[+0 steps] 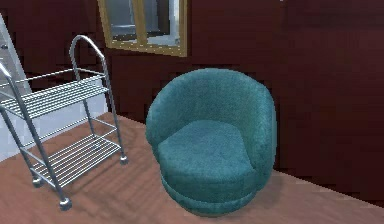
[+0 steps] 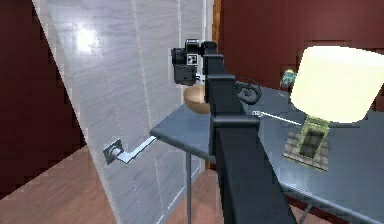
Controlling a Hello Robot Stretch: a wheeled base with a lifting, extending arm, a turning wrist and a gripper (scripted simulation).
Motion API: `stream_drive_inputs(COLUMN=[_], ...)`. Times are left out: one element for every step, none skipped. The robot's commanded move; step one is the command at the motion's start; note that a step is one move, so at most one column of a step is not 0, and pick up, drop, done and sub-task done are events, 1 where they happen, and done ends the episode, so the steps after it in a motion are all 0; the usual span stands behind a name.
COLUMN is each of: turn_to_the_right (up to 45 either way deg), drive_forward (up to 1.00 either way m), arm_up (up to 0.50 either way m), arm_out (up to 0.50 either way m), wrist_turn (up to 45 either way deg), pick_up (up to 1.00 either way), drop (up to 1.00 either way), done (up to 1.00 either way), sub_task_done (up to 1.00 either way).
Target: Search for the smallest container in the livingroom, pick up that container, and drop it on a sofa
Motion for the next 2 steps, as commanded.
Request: stream_drive_inputs(turn_to_the_right=[0.0,0.0], drive_forward=[0.0,0.0], arm_up=[-0.1,0.0], arm_out=[0.0,0.0], wrist_turn=[0.0,0.0], pick_up=[0.0,1.0], drop=[0.0,0.0], done=[0.0,0.0], sub_task_done=[0.0,0.0])
